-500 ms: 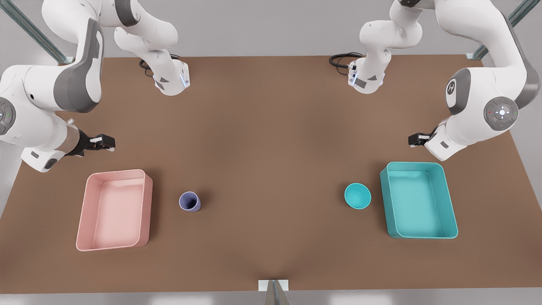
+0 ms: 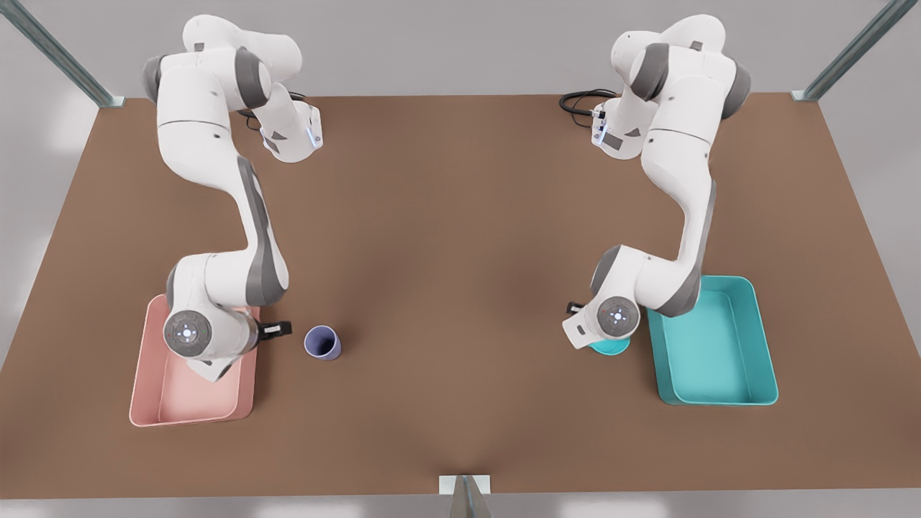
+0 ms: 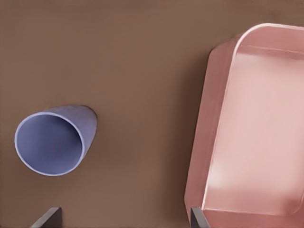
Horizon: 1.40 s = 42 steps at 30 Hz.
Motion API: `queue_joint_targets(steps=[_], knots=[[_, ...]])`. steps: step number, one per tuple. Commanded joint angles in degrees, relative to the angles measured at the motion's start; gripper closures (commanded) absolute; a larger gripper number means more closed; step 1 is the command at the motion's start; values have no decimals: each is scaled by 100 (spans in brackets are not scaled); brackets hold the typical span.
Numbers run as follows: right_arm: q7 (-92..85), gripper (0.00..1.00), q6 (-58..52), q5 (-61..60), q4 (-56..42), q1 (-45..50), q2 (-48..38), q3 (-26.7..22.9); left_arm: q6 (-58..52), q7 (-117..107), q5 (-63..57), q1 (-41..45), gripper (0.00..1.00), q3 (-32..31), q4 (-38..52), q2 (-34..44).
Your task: Put the bowls and cups in different boxes
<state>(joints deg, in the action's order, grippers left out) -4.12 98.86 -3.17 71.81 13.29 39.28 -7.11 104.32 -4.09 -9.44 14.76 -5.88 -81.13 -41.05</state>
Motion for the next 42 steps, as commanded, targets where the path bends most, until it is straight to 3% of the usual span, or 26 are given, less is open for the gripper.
queue_joint_targets(steps=[1,8,13,16,18,20,23,29,32,34,36,42], knots=[[500,0,1250,-465,-9,-11,97,0,845,-645,-181,-26,0,-1,-95,-70],[491,0,1452,-861,202,112,282,0,1495,-654,-163,-17,0,8,-474,-281],[474,0,1980,-808,1389,306,-201,-9,1636,-645,-172,-44,0,8,-562,-378],[474,0,1997,-808,1389,341,-175,-9,1689,-619,-181,-61,38,17,-562,-431],[474,0,1997,-808,1389,332,-113,-9,1680,-610,-189,-70,50,35,-562,-431],[474,0,1997,-825,1389,332,-26,-9,1662,-610,-338,-70,55,52,-562,-431],[474,0,1997,-852,1389,306,150,-18,1601,-900,-339,-35,79,52,-553,-360],[483,1,2129,-852,1397,306,317,-18,995,-1656,-181,-35,79,43,-483,158],[483,46,2182,-834,1380,332,379,-18,-411,-1717,127,-272,79,166,-280,1124],[483,71,2182,-799,1345,332,379,-18,-755,-1691,276,-596,79,184,-272,1573],[483,79,2173,-782,1292,341,370,-18,-702,-1560,312,-844,79,298,-289,1591],[167,79,1725,-808,1230,315,-51,-18,475,-1384,338,-1107,79,782,-667,1160]])
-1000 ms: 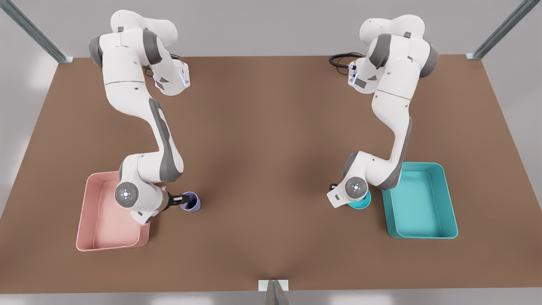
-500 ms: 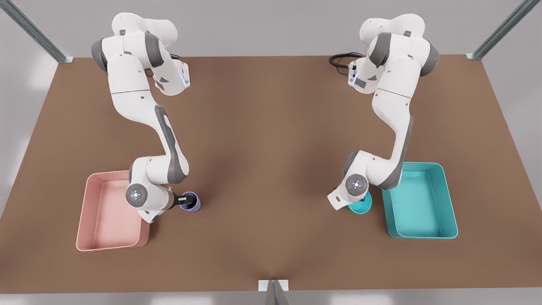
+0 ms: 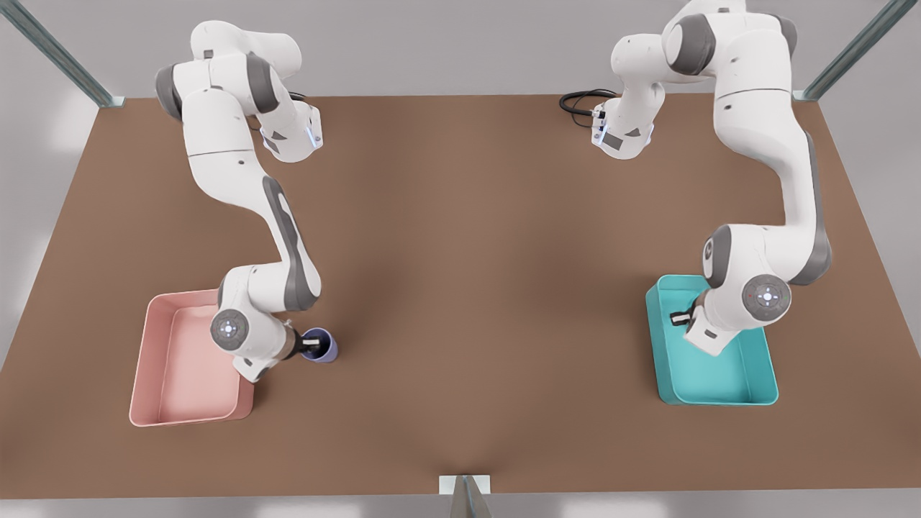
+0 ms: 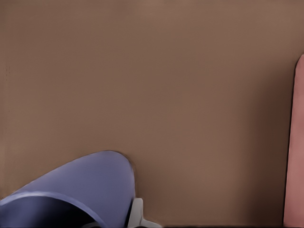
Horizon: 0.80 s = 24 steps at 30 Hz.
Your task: Put the bowls and cups in different boxes
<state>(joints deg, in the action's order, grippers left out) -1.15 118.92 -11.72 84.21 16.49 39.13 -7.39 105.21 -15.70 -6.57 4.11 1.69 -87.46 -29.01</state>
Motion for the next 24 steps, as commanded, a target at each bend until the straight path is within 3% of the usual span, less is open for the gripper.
queue_joint_targets(steps=[1,4,9,17,18,19,20,22,24], knots=[[-464,79,-633,47,-1,-49,-388,-52,571,-214,50,-112,79,24,-34,-140],[-2582,79,-1047,354,8,-594,-1294,-298,931,-223,59,-288,79,24,-34,-369],[-3910,79,-1521,1146,201,-1421,-1655,-298,1556,-214,41,-402,79,24,-140,-817],[-3857,79,-845,1269,-564,-1254,103,-509,1925,-214,15,-561,79,24,-236,-1151],[-3857,79,-774,1269,-564,-1254,200,-509,1925,-206,6,-561,70,24,-228,-1160],[-3849,79,-660,1234,-564,-1254,279,-500,1925,-205,6,-561,16,24,-228,-1160],[-3849,79,-581,1199,-546,-1254,305,-500,1916,-205,-3,-578,0,24,-228,-1151],[-3849,79,-520,1181,-520,-1254,314,-500,1802,-205,6,-578,0,24,-219,-994],[-3848,79,-449,1137,-520,-1271,420,-500,740,-214,120,-569,0,7,-149,-221]])
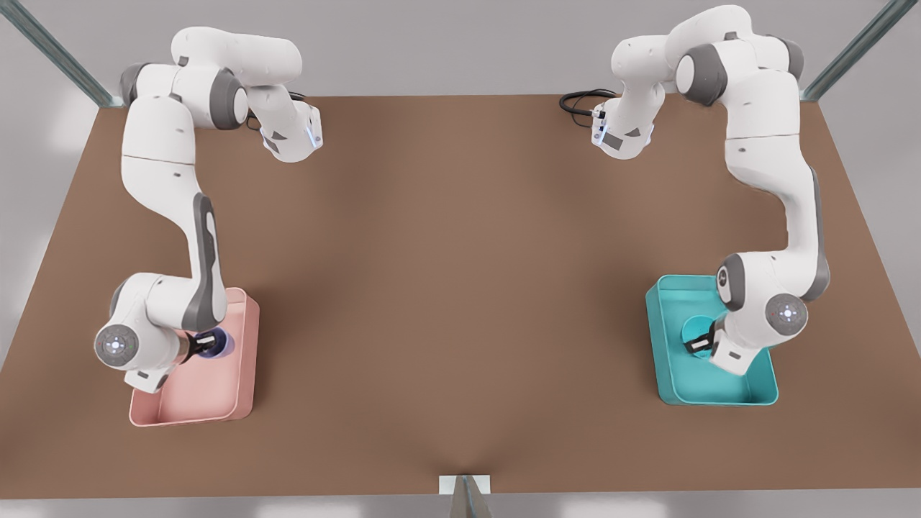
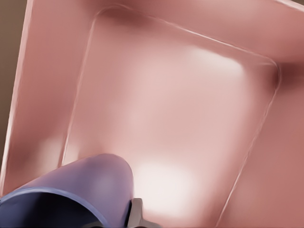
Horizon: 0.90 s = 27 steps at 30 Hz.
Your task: Put the bowls and cups in different boxes
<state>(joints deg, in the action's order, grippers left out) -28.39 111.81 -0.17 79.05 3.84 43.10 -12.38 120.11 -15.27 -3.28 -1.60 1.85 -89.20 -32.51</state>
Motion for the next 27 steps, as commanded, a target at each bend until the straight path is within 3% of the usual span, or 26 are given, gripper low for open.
queue_joint_targets(steps=[1,3,4,5,8,12,15,16,18,27], knots=[[-1116,79,289,-18,5,-6,31,-1,-1059,-249,46,-7,0,-9,26,481],[-1125,79,298,-36,-3,-6,119,8,-1858,-75,302,177,0,-26,26,1289],[-1108,23,324,-53,-12,-6,172,16,-2447,681,284,318,0,-26,26,1694],[-1108,0,359,-62,-12,-6,190,17,-2904,1200,276,344,0,-26,52,1924],[-1116,0,359,-53,-12,-6,181,25,-3644,1289,249,336,0,-158,605,1766],[-1178,0,271,-44,5,-6,-3,25,-3530,1280,240,274,0,-167,685,1739],[-1152,1,-605,-44,23,-6,-845,52,-3547,1465,267,195,0,-167,676,1739],[-827,1,-1494,-44,32,-6,-1602,52,-3565,1465,276,178,0,-167,676,1739],[1017,0,-2716,0,6,20,-2517,61,-3565,1465,276,178,0,-167,676,1739],[1828,0,-3060,290,128,3,-3106,219,-3565,1456,267,178,0,-167,676,1730]])
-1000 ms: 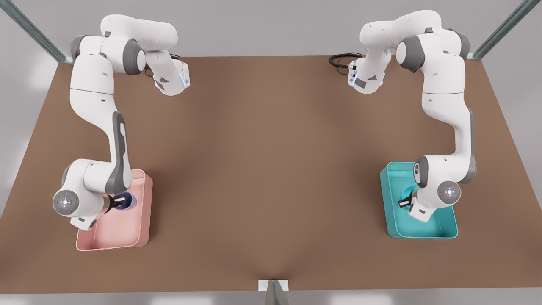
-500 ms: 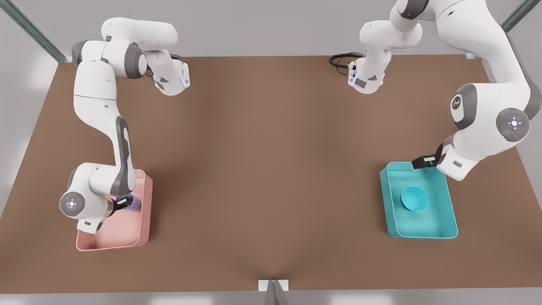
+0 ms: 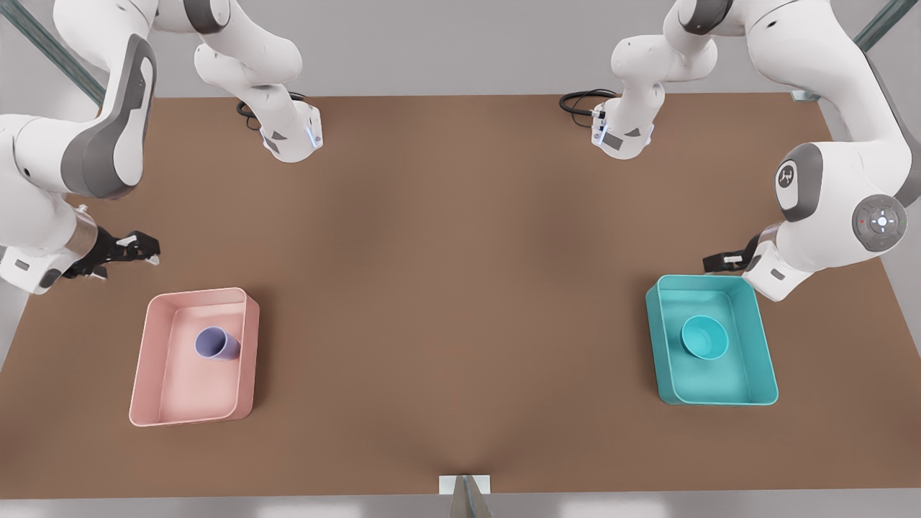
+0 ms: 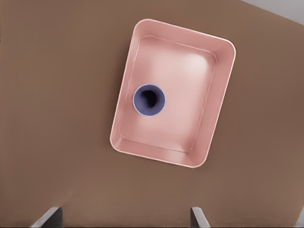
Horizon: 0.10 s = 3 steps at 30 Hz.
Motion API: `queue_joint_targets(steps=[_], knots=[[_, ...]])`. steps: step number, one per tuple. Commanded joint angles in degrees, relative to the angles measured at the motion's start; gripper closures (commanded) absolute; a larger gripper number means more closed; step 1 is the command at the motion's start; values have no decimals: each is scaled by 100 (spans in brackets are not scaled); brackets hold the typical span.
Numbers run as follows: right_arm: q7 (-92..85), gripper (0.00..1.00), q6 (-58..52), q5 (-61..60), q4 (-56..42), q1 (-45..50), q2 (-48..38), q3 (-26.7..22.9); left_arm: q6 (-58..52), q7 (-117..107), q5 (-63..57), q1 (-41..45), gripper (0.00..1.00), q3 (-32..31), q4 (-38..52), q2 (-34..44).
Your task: Put the bowls and cups in different boxes
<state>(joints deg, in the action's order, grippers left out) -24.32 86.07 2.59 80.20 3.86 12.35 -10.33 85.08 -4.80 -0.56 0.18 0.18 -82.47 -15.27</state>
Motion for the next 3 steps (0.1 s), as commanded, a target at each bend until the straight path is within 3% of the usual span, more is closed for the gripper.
queue_joint_targets(steps=[1,3], knots=[[1482,0,-486,-4,57,-43,-49,110,-61,409,-6,0,0,0,3,6],[1579,0,-495,5,101,-104,-101,181,-61,409,-6,0,0,0,3,6]])
